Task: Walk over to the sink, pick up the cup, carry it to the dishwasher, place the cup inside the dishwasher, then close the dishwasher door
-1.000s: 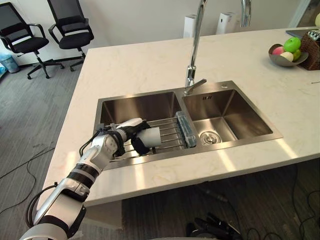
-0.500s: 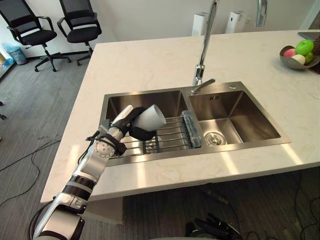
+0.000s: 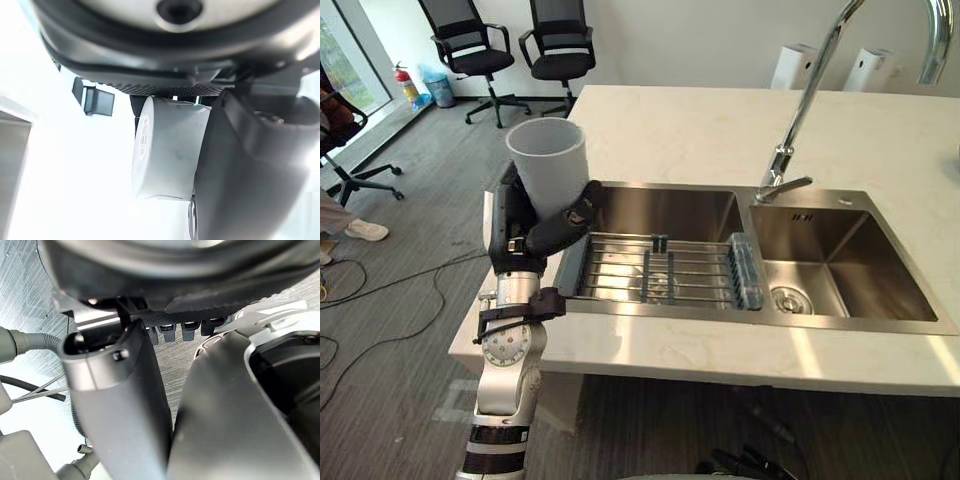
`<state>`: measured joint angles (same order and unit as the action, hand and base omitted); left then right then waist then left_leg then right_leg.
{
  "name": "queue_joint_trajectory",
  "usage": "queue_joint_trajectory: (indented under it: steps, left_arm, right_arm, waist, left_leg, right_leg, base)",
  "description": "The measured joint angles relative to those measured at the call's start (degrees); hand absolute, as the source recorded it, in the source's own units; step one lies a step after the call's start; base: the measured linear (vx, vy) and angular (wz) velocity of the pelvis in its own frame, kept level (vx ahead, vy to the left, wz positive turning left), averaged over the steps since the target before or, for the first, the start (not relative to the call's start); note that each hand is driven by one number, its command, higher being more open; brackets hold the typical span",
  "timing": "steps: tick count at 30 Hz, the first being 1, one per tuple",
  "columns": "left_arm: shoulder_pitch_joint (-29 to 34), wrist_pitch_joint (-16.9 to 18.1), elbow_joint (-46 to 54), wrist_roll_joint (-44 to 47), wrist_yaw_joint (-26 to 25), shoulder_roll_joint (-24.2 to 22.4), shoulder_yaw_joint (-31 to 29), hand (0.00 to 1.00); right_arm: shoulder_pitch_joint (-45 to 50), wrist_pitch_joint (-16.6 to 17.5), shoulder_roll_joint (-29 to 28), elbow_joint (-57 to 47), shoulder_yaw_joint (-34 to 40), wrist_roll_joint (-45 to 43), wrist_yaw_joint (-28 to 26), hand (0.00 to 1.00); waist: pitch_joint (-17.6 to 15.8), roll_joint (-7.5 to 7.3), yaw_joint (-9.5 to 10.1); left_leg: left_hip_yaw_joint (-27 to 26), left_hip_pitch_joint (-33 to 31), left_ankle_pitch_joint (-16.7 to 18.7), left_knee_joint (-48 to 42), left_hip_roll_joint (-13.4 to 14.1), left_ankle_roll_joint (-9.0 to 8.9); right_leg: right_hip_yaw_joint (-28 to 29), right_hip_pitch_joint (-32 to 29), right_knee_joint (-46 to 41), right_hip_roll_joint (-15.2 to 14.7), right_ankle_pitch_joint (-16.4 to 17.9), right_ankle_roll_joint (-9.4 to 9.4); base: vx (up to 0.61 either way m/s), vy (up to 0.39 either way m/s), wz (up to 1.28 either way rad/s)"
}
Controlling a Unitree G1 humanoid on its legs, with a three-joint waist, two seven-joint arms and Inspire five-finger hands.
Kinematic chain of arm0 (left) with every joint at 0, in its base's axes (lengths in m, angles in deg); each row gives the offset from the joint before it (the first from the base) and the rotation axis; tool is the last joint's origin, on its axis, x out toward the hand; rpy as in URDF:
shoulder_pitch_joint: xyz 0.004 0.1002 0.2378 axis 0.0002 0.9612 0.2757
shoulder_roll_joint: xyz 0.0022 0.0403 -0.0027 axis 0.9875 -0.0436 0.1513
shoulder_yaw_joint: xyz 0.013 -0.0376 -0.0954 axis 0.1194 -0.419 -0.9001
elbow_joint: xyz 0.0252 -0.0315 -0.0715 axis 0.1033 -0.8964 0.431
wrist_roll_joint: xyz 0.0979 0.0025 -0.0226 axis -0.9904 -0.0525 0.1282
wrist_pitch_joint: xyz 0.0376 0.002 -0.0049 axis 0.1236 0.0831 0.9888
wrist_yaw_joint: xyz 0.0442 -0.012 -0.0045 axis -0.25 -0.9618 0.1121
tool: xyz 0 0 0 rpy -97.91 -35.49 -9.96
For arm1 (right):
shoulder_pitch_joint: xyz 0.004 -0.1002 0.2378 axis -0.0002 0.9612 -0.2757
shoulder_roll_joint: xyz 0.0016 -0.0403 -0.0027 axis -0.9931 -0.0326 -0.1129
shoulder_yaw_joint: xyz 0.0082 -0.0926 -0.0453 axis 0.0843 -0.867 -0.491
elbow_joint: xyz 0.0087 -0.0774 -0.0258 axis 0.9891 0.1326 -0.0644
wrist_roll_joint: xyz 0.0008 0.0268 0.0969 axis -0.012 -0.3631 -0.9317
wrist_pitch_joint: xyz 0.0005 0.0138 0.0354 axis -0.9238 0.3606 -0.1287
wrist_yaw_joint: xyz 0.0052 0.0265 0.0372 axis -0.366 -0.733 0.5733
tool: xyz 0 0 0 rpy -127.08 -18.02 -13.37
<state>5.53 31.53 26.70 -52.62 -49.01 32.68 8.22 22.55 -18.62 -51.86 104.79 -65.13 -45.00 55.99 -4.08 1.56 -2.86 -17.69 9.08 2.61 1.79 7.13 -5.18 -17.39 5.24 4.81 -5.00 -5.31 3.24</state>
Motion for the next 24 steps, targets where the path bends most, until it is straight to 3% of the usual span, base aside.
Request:
queue_joint_trajectory:
  steps: [6, 13, 16, 19, 21, 22, 23, 24]
  left_arm:
    - [1.51, 2.01, 1.62, 0.99, -1.42, -0.75, -1.60, 0.00]
    - [3.60, 2.04, 3.69, 0.85, -3.90, -1.22, -2.86, 0.00]
    - [5.74, 2.04, 5.42, 0.67, -4.50, -3.00, -4.11, 0.00]
    - [11.40, 2.01, 10.56, -0.31, -5.03, -5.16, -5.29, 0.00]
    - [14.21, 2.04, 12.32, -0.27, -4.82, -7.11, -5.33, 0.00]
    - [14.42, 2.05, 12.45, -0.25, -4.69, -7.81, -5.24, 0.00]
    - [14.50, 2.11, 12.50, -0.21, -4.49, -8.78, -5.00, 0.00]
    - [14.67, 2.34, 12.46, 0.07, -4.43, -9.27, -5.30, 0.00]
  right_arm:
    - [-0.20, -0.95, -0.69, 0.12, -0.05, 0.02, 1.73, 1.00]
    - [-0.26, -0.95, -0.83, 0.77, -0.08, 0.60, 2.19, 1.00]
    - [-0.27, -0.95, -0.65, 0.92, -0.08, 1.27, 2.18, 1.00]
    - [-0.05, -0.95, -0.36, 0.89, -0.06, 2.17, 2.01, 1.00]
    - [0.33, -0.82, 0.64, 1.83, -0.09, 1.97, 1.69, 1.00]
    - [0.20, -0.58, 1.12, 2.38, -0.05, 1.92, 1.34, 1.00]
    - [-0.18, -0.36, 1.82, 2.91, 0.08, 1.95, 0.92, 1.00]
    - [-0.19, -0.63, 1.91, 3.35, 0.18, 2.34, 0.89, 1.00]
  waist:
    - [0.30, -0.34, 0.63]
    - [1.18, -0.31, 1.12]
    - [1.14, -0.21, 1.52]
    - [1.00, -0.09, 2.51]
    - [0.53, 0.55, 4.28]
    - [0.38, 0.79, 4.88]
    - [0.20, 0.76, 5.87]
    - [0.39, -0.46, 6.46]
  left_leg:
    - [0.48, -0.22, 0.00, -0.02, 0.01, 0.01]
    - [0.56, -0.12, 0.01, -0.06, 0.05, 0.01]
    - [3.07, -0.16, 0.31, -1.34, 0.04, 0.33]
    - [9.46, -2.95, 0.10, -2.76, 0.02, 0.37]
    - [15.76, -6.54, -2.82, -2.34, -1.24, 0.66]
    - [16.05, -7.18, -4.01, -1.57, -1.58, 1.25]
    - [14.73, -7.67, -4.04, 1.01, -2.14, 7.99]
    - [5.10, -8.33, -0.20, 3.54, -2.33, 19.98]
  right_leg:
    - [-0.45, 0.08, -0.03, 0.03, 0.24, -0.03]
    - [-0.45, 0.18, -0.09, 0.10, 0.41, -0.05]
    - [-1.94, 1.52, -0.70, -0.17, 1.21, 0.08]
    - [-7.51, 2.24, -2.46, -0.87, 2.97, 0.32]
    - [-15.65, 2.82, -4.35, -2.02, 5.44, 0.87]
    - [-17.61, 2.83, -5.20, -2.27, 6.38, 0.22]
    - [-21.78, 2.68, -6.68, -3.24, 7.25, -0.75]
    - [-28.14, 3.02, -6.81, -5.08, 7.34, -1.26]
  base:
    - [-0.01, -0.006, 0.03]
    - [0.00, 0.000, 0.00]
    - [-0.02, -0.011, 0.28]
    - [-0.05, -0.039, 1.01]
    - [-0.08, -0.062, 1.79]
    - [-0.11, -0.060, 1.88]
    - [-0.12, -0.026, 2.00]
    - [-0.10, 0.035, 2.94]
